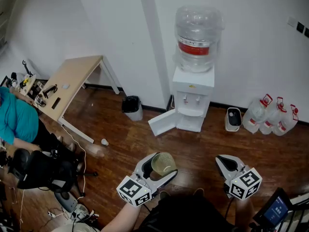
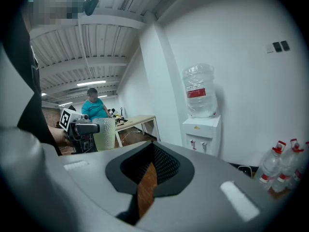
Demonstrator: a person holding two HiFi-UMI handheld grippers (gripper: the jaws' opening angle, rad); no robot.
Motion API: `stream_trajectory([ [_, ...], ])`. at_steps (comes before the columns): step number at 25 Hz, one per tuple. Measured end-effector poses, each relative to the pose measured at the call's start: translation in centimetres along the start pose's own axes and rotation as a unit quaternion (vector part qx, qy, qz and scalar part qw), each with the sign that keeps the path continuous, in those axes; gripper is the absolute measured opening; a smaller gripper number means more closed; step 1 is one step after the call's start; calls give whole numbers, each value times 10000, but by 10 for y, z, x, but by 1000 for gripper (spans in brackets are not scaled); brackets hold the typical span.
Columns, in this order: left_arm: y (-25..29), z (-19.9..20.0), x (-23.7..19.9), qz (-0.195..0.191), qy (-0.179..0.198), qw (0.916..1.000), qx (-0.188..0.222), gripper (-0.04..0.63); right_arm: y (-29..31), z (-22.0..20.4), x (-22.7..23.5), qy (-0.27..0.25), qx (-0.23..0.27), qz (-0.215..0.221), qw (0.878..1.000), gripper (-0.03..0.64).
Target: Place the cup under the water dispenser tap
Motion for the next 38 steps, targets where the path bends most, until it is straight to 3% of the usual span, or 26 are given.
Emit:
stream_trajectory([
  [18, 28, -1, 8, -53, 44, 9999, -78, 393, -12, -2, 23, 64, 53, -19, 10000, 2],
  [31, 89, 2, 30, -20, 214, 9995, -231, 393, -33, 4, 77, 59, 238, 122, 9996, 2],
  [38, 109, -5, 34, 71, 144, 9994, -307, 393, -34, -8, 105, 200, -13, 184, 9996, 2],
])
Point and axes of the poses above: the fingertips, and each gripper's own axes: y forward along the fingers, x to its right, z out of its top, the point moved 8 cm from there along -y, backward along the fingers
